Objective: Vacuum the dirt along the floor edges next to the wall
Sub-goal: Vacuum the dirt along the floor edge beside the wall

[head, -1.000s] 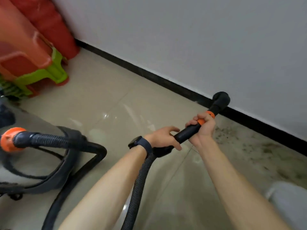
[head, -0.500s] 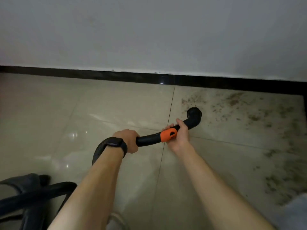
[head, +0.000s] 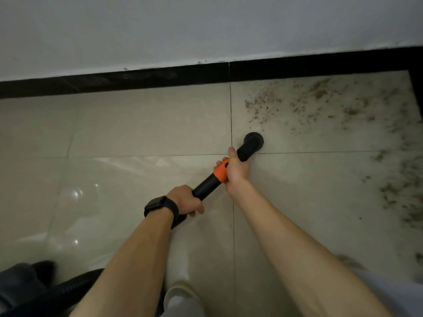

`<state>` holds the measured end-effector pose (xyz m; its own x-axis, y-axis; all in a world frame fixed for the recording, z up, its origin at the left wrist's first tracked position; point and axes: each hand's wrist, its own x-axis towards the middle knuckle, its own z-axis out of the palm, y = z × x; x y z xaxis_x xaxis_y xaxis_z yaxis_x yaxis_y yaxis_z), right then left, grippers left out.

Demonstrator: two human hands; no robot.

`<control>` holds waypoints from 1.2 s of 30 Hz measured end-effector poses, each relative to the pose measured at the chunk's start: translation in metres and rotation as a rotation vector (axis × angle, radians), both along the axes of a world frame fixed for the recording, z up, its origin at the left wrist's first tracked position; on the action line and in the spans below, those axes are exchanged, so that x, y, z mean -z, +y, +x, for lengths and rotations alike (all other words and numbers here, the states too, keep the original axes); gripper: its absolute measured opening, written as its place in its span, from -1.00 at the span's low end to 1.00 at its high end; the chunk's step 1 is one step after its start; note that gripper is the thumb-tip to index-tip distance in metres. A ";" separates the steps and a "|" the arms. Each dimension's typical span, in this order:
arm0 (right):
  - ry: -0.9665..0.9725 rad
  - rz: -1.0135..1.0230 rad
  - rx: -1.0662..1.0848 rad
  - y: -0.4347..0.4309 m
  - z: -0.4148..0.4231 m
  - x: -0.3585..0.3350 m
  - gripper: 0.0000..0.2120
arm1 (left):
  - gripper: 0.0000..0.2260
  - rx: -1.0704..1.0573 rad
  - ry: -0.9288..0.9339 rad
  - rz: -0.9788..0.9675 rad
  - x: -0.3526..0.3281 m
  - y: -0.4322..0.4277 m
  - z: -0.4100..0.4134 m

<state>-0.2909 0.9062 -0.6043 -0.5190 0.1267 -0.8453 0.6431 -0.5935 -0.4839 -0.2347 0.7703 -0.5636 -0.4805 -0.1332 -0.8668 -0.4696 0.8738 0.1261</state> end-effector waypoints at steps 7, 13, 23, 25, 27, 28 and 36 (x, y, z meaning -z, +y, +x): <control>0.022 -0.033 -0.040 0.000 0.009 0.001 -0.81 | -0.75 0.052 0.207 -0.085 0.019 -0.004 0.003; 0.035 0.077 -0.029 -0.018 -0.004 0.001 -0.84 | -0.83 0.170 0.430 -0.211 0.022 0.019 -0.008; 0.057 0.216 -0.095 -0.014 -0.046 0.003 -0.83 | -0.83 0.067 0.456 -0.035 0.034 0.023 -0.028; 0.069 0.220 -0.113 -0.014 -0.055 0.004 -0.84 | -0.82 0.044 0.465 -0.012 0.038 0.021 -0.033; 0.074 0.221 -0.131 -0.014 -0.064 0.004 -0.85 | -0.81 0.015 0.479 0.014 0.042 0.019 -0.036; 0.075 0.222 -0.138 -0.013 -0.069 0.004 -0.85 | -0.81 0.005 0.486 0.024 0.043 0.019 -0.037; 0.102 0.244 -0.175 -0.007 -0.112 0.003 -0.82 | -0.75 -0.010 0.566 0.058 0.050 0.017 -0.060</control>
